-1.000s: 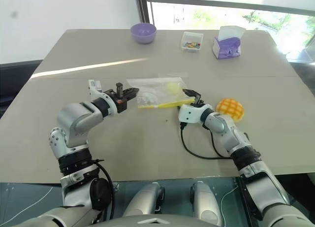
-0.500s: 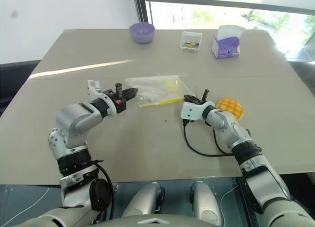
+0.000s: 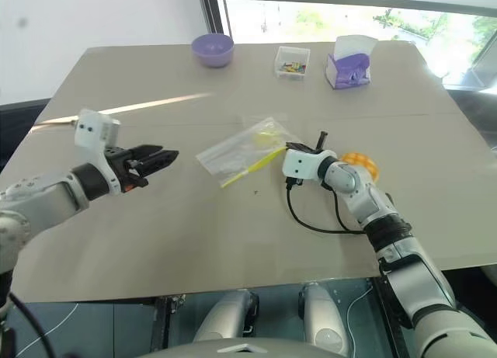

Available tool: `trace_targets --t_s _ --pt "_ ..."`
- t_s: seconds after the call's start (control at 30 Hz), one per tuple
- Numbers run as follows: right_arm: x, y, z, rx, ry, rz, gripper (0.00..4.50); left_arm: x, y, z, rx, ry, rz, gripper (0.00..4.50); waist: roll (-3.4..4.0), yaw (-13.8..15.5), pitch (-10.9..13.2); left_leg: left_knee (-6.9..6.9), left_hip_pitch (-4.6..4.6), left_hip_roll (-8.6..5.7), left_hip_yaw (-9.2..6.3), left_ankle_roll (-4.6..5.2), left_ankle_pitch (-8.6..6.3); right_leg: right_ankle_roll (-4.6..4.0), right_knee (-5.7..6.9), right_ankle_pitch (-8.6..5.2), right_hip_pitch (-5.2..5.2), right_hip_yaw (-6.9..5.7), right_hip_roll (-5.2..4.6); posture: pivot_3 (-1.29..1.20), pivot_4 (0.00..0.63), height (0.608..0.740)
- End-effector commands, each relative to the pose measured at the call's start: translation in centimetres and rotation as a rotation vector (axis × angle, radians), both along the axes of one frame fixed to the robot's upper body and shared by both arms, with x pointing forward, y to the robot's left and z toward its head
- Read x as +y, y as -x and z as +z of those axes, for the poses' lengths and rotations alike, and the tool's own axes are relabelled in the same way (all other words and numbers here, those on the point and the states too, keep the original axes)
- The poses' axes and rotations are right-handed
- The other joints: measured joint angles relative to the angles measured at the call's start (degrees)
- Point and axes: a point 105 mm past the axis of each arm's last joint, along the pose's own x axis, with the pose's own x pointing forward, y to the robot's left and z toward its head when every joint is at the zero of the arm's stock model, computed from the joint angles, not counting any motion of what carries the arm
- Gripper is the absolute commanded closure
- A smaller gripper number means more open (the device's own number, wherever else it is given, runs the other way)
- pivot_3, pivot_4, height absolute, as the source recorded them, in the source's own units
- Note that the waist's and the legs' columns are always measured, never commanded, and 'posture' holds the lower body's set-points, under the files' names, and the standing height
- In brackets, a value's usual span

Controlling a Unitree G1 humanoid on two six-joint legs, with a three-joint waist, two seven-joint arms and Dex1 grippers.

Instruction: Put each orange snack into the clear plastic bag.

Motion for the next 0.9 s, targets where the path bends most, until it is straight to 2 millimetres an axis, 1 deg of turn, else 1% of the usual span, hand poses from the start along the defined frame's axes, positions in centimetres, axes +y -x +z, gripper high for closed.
trace_targets --t_s 0.03,0.1,0.13,0.17,0.2,0.27,0.4,0.47,0.53,0.7,0.9 --pt "1.1 0.2 2.6 -0.038 -0.026 0.044 4.50 -2.3 1.1 -0.1 -0.145 -0.158 -0.183 2.05 0.00 0.0 0.0 -0.02 -0.02 0.01 0.01 0.00 0.00 0.00 0.01 0.00 -0.04 0.01 0.00 0.00 0.150 0.740" --pt "1.2 0.4 2.7 -0.030 -0.025 0.047 4.50 -3.1 1.7 -0.8 -0.172 -0.204 -0.255 2.05 0.00 -0.2 0.0 -0.05 -0.25 0.06 0.06 0.00 0.00 0.12 0.06 0.07 -0.36 0.07 0.00 0.00 0.150 0.740" --pt "1.3 0.4 2.8 -0.022 -0.026 0.045 4.50 -3.3 1.9 -1.1 -0.176 -0.203 -0.275 1.63 0.01 -0.2 0.0 -0.05 -0.34 0.07 0.07 0.00 0.00 0.12 0.08 0.08 -0.47 0.08 0.00 0.00 0.150 0.740" --pt "1.3 0.4 2.9 -0.016 -0.027 0.042 4.50 -3.4 1.9 -1.4 -0.177 -0.209 -0.288 1.49 0.01 -0.3 0.0 -0.04 -0.39 0.07 0.08 0.00 0.00 0.12 0.09 0.08 -0.53 0.09 -0.01 0.00 0.150 0.740" --pt "1.4 0.4 3.0 -0.012 -0.029 0.040 4.50 -3.5 2.0 -1.7 -0.181 -0.230 -0.305 1.20 0.00 -0.4 0.0 -0.04 -0.48 0.08 0.07 0.00 0.00 0.13 0.09 0.08 -0.61 0.08 -0.02 0.00 0.150 0.740" --pt "1.6 0.3 3.4 0.002 -0.049 0.034 4.50 -3.7 2.0 -2.0 -0.191 -0.246 -0.322 1.20 0.01 -0.4 0.0 0.03 -0.82 0.07 0.07 0.00 0.01 0.14 0.15 0.09 -0.92 0.07 -0.03 0.00 0.150 0.740" --pt "2.0 0.4 3.7 0.011 -0.051 0.039 4.50 -4.3 1.9 -2.3 -0.163 -0.211 -0.362 1.20 0.00 -0.5 0.0 0.04 -0.87 0.07 0.05 0.01 0.00 0.14 0.16 0.09 -0.95 0.05 -0.04 0.00 0.150 0.740" --pt "2.2 0.4 3.8 0.011 -0.053 0.040 4.50 -4.2 1.7 -2.7 -0.145 -0.223 -0.364 1.20 0.00 -0.5 0.0 0.06 -0.88 0.06 0.05 0.02 0.00 0.14 0.17 0.10 -0.95 0.04 -0.04 0.00 0.150 0.740" --pt "2.4 0.4 4.1 0.009 -0.055 0.038 4.50 -4.0 1.3 -3.1 -0.139 -0.249 -0.360 1.20 0.01 -0.5 0.0 0.07 -0.87 0.05 0.04 0.02 0.00 0.14 0.20 0.10 -0.95 0.03 -0.04 0.00 0.150 0.740" --pt "2.8 0.6 4.5 0.005 -0.061 0.039 4.50 -3.3 -0.2 -3.5 -0.140 -0.296 -0.309 1.20 0.01 -0.6 0.0 0.11 -0.87 0.05 0.03 0.02 0.00 0.14 0.26 0.10 -0.95 0.01 -0.01 0.00 0.150 0.740" --pt "3.3 1.1 4.8 0.004 -0.061 0.051 4.50 -3.6 -0.9 -3.7 -0.140 -0.295 -0.313 1.20 0.00 -0.6 0.0 0.15 -0.87 0.05 0.03 0.02 0.00 0.15 0.29 0.10 -0.95 0.01 -0.01 0.00 0.150 0.740"
